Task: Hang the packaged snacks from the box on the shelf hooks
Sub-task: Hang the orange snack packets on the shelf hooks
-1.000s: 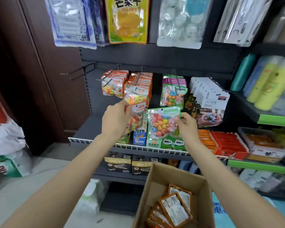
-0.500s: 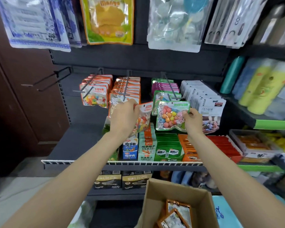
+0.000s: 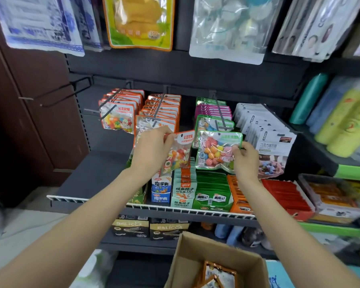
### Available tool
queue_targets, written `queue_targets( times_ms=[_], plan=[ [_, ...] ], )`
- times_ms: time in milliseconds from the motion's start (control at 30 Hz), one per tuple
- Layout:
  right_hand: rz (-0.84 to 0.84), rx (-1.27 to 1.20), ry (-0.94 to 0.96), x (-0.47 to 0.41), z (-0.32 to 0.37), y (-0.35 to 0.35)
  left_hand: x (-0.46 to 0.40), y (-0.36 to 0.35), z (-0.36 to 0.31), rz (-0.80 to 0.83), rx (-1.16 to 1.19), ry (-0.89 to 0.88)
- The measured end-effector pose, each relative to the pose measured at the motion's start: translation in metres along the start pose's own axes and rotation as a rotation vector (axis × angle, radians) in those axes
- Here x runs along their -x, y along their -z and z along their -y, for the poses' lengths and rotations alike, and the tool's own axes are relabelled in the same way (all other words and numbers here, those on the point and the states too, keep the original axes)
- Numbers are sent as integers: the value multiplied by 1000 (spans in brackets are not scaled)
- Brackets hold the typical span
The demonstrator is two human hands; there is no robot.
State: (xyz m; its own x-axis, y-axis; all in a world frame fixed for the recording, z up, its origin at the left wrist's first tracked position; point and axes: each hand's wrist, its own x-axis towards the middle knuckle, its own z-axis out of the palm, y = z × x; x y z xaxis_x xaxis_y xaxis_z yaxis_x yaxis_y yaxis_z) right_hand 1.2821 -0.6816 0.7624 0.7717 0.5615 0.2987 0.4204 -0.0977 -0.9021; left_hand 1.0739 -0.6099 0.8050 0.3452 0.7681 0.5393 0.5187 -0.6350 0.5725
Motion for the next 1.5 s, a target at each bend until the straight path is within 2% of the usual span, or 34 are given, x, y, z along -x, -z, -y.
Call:
queue_targets(
  times_ms=[167,300,433,567,633,700,800,900,1033,1300,1400,1500],
  plan=[
    [-54,98,31,-9,1,-4,-4,-3,-1,0,0,-5],
    [-107,117,-30,-32,6,-20,-7,-4,-4,-1,-9,-17],
    [-73,134,-89,-43,4,-34,-8,-4,-3,13,27,-9],
    [8,138,-18,-9,-1,-31,-6,0,4,19,70,32],
    [30,118,82,17,-2,-25,-3,4,9,55,147,98],
    [169,8,131,38,3,-22,1,10,15,85,219,159],
    [491,-189,148,56,18,-28,7,18,20,134,305,251],
    [621,-225,293,62,30,-44,10,27,29,140,345,320],
    [579,-60,376,62,44,-72,4,36,53,39,363,398],
    [488,-9,421,67,63,-125,-20,50,86,-127,327,457],
    [391,-24,413,70,65,-137,-26,48,96,-108,463,482],
    [297,-33,404,71,60,-142,-29,42,99,-2,569,464]
  ],
)
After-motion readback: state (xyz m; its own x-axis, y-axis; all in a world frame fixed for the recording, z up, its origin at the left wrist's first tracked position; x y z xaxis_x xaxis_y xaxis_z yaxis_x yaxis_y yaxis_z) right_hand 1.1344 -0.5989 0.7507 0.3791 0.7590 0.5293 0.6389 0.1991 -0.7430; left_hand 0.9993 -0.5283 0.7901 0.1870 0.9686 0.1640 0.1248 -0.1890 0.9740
